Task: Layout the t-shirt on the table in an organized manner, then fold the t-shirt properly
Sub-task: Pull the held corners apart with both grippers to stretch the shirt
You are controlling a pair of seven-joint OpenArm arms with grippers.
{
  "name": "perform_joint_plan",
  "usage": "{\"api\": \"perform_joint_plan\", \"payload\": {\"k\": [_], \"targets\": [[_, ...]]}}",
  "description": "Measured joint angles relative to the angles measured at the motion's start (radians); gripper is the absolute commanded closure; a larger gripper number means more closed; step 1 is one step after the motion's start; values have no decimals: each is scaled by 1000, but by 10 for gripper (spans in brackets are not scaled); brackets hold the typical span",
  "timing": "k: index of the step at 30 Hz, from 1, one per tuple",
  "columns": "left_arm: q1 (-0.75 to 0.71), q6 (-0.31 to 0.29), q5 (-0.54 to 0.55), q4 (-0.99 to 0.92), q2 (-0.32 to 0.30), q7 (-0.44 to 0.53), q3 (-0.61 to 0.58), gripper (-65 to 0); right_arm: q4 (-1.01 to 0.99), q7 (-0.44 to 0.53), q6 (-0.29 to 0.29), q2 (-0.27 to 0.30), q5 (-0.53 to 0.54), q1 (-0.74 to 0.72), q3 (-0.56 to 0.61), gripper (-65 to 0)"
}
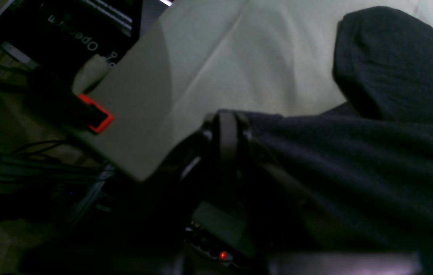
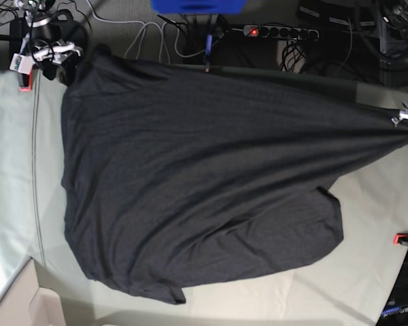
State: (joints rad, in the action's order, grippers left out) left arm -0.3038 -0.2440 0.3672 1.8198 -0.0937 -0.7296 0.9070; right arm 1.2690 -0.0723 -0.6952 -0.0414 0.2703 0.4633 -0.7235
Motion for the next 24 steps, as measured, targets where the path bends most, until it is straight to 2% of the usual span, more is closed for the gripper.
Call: {"api": "perform_joint_plan", "payload": {"k": [13,18,24], "targets": [[0,0,0,0,6,0,0,-4,2,6,0,11,-1,-3,27,-358],[0,0,0,0,5,0,0,-4,48,-63,-3,51,-35,-4,30,-358],[0,0,0,0,6,0,-1,-4,108,-63,3,61,-38,3,29,-358]]}}
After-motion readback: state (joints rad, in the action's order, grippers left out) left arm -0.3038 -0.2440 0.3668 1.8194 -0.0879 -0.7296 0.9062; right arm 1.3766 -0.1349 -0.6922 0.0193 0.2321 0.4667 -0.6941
